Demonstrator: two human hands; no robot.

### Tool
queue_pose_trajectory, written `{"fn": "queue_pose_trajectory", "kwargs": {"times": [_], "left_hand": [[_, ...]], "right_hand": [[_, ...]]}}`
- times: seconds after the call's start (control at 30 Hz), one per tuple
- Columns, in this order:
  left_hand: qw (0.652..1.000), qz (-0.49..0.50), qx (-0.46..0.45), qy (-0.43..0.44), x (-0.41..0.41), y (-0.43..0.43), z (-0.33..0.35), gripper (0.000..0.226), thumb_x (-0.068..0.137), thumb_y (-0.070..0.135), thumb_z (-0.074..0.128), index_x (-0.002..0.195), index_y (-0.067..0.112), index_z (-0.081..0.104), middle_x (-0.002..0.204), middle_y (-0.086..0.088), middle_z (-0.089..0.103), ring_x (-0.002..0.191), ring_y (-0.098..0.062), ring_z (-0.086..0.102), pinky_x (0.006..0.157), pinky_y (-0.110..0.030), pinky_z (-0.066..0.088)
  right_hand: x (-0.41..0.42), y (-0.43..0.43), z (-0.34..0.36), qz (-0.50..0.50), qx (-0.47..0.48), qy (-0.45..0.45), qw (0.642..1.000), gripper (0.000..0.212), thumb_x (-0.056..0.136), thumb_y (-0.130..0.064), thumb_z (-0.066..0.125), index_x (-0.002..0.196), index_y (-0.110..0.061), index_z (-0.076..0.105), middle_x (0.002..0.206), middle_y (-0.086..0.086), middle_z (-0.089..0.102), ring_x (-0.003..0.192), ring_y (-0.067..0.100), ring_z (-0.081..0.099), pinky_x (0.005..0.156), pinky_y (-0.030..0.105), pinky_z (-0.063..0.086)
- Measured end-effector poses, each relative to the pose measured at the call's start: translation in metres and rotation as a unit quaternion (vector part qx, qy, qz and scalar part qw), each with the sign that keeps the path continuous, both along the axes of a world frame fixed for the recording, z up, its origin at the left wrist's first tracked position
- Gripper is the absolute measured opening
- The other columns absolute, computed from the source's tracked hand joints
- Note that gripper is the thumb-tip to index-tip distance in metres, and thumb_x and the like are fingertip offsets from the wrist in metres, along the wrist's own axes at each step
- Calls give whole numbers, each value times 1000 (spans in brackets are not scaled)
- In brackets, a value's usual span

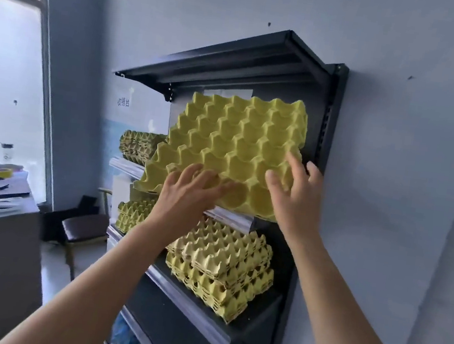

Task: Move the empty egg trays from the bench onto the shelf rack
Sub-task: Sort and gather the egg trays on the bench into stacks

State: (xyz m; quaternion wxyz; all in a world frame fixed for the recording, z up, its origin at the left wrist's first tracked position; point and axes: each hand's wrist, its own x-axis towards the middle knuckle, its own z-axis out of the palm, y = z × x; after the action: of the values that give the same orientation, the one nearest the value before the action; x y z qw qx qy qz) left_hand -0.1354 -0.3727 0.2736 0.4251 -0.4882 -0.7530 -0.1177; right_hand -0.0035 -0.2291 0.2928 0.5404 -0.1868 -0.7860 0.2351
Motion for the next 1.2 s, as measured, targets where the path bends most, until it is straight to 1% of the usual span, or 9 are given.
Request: {"fn": "queue_pose_trajectory", "kwargs": {"times": [0.13, 0.27, 0.33, 0.43, 0.57, 0.77, 0.87, 0.97, 1.2], "left_hand": [[999, -19, 24, -37, -51, 1, 19, 68, 87, 19, 63, 137, 50, 30, 141, -2, 43, 133, -32, 30, 104, -56, 27], [998, -31, 26, -45, -99, 14, 40, 63, 89, 24, 58, 140, 47, 27, 145, 1, 38, 136, -29, 23, 108, -52, 23], [999, -32, 17, -32, -121, 23, 49, 64, 90, 25, 57, 140, 48, 25, 145, 2, 36, 137, -28, 22, 108, -51, 22], [998, -47, 10, -39, -156, 42, 63, 62, 89, 23, 57, 140, 45, 29, 144, 2, 38, 136, -28, 24, 109, -52, 25], [995, -81, 20, -55, -196, 70, 82, 57, 90, 18, 57, 140, 38, 36, 140, 2, 42, 135, -26, 26, 105, -53, 34], [988, -110, 80, -78, -237, 108, 88, 46, 93, 11, 51, 135, 29, 45, 140, 4, 45, 133, -23, 34, 103, -48, 34], [986, -118, 78, -83, -249, 122, 84, 49, 94, 5, 46, 136, 29, 42, 143, 6, 42, 129, -21, 38, 101, -42, 30], [982, -146, 102, -59, -259, 131, 80, 46, 94, 8, 45, 134, 30, 43, 138, 6, 44, 122, -22, 43, 96, -43, 30], [976, -182, 110, -42, -271, 136, 81, 55, 90, 7, 48, 136, 34, 37, 134, 3, 46, 118, -25, 45, 97, -45, 30]], "right_hand": [[-39, -16, 5, -104, 314, -54, 942, 62, 83, -63, 40, 136, -32, 45, 140, 7, 46, 130, 27, 42, 102, 56, 28], [-84, 6, 3, -142, 412, -126, 891, 54, 78, -45, 66, 129, -30, 55, 131, 6, 56, 123, 32, 50, 99, 60, 34], [-106, 21, 9, -150, 419, -99, 890, 50, 75, -28, 74, 123, -27, 61, 127, 9, 60, 119, 33, 54, 96, 58, 39], [-137, 42, 23, -150, 415, -84, 893, 44, 76, -24, 70, 120, -23, 64, 126, 14, 60, 120, 35, 52, 92, 58, 42], [-178, 64, 42, -140, 416, -63, 896, 31, 78, -13, 74, 109, -12, 70, 108, 19, 66, 108, 43, 55, 76, 50, 53], [-225, 74, 65, -167, 393, -64, 902, 21, 82, -16, 69, 102, -10, 71, 105, 17, 66, 102, 40, 57, 80, 44, 53], [-237, 76, 70, -191, 386, -39, 902, 14, 76, -13, 74, 89, -7, 73, 97, 14, 66, 88, 34, 61, 64, 33, 51], [-238, 80, 65, -209, 380, -47, 900, 15, 78, -16, 73, 92, -9, 72, 102, 11, 63, 89, 32, 60, 56, 26, 43], [-248, 73, 66, -287, 366, -41, 884, 18, 84, -21, 68, 101, -15, 70, 114, 11, 60, 96, 31, 57, 53, 31, 48]]}}
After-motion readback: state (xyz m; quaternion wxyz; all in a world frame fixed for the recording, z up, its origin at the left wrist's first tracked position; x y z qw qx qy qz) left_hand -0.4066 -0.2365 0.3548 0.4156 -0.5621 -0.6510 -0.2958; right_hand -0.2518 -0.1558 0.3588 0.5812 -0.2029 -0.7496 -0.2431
